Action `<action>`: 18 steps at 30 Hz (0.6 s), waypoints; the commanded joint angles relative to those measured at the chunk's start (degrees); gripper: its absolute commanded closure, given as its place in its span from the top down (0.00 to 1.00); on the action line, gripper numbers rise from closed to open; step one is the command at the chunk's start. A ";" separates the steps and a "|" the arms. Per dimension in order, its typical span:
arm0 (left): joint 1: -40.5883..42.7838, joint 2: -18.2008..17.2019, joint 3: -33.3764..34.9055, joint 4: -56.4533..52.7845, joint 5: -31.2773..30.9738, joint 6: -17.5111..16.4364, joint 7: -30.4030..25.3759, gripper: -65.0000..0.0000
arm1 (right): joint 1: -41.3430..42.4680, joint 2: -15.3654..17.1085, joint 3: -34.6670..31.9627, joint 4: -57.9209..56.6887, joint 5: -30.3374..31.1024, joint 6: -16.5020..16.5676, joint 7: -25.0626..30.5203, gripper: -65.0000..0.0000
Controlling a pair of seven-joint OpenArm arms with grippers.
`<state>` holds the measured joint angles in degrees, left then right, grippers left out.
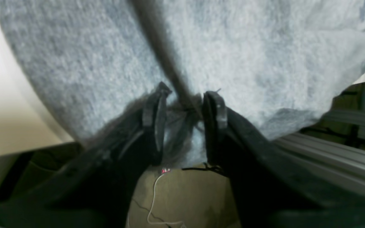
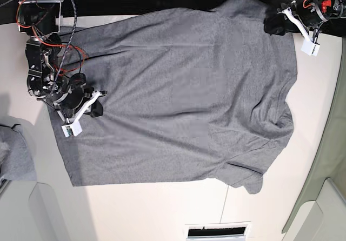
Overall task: Layout the t-shirt on the table in an organized manner, then fold the t-shirt properly
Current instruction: 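Grasp the shirt edge again with both grippers and tug it straight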
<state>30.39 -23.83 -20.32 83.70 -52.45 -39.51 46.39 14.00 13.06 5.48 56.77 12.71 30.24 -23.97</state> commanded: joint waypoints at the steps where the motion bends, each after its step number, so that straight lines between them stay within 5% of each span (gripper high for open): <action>1: 1.11 -0.79 -0.33 0.50 -0.92 -0.49 0.24 0.32 | 0.46 1.46 0.13 -0.07 -1.33 -1.03 -1.33 0.00; 12: 2.97 -1.11 -1.73 4.94 -13.66 -0.49 5.73 0.32 | 0.59 3.41 0.13 0.17 5.14 -1.92 -1.31 0.00; 18: -2.21 -1.99 -6.75 15.47 -10.95 -0.49 4.02 0.32 | 0.42 3.28 0.13 4.42 7.85 -0.85 -3.06 0.00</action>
<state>28.25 -24.80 -26.55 98.35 -62.08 -39.46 51.27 13.19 15.70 5.48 60.16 19.64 28.91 -28.21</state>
